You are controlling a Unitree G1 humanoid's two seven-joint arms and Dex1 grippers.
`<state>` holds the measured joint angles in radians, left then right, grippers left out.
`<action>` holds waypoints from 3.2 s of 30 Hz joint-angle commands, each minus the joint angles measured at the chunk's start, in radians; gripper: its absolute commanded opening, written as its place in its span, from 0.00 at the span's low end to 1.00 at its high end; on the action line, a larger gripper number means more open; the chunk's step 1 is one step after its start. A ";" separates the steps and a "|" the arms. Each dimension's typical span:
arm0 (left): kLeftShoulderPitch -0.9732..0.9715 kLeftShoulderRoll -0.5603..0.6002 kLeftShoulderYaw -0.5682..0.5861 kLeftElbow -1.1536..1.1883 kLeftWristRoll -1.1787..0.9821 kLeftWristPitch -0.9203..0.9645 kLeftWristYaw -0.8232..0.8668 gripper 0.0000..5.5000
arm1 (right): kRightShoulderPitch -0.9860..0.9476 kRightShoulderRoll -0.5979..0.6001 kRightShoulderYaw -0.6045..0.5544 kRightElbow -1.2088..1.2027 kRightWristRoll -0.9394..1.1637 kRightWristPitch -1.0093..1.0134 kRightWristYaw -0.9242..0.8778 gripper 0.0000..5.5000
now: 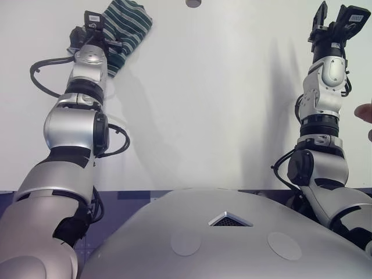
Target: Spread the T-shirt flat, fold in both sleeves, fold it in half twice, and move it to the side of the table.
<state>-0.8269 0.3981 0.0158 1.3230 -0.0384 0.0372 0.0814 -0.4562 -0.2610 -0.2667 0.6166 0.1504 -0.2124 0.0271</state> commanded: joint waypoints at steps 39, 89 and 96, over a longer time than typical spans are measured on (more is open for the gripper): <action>0.434 -0.441 -0.137 -1.233 0.123 -0.148 0.003 0.98 | 0.071 0.189 0.248 -0.450 -0.298 0.078 -0.168 0.44; 0.415 -0.515 -0.141 -1.232 0.152 -0.232 0.004 0.98 | 0.109 0.208 0.285 -0.524 -0.285 0.052 -0.077 0.44; 0.452 -0.520 -0.102 -1.224 0.217 -0.111 0.118 0.98 | 0.114 0.188 0.287 -0.542 -0.284 0.089 -0.047 0.44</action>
<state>-0.3901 -0.1173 -0.0896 0.0927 0.1596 -0.1118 0.1772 -0.3410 -0.0739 0.0112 0.0970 -0.1385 -0.1449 -0.0266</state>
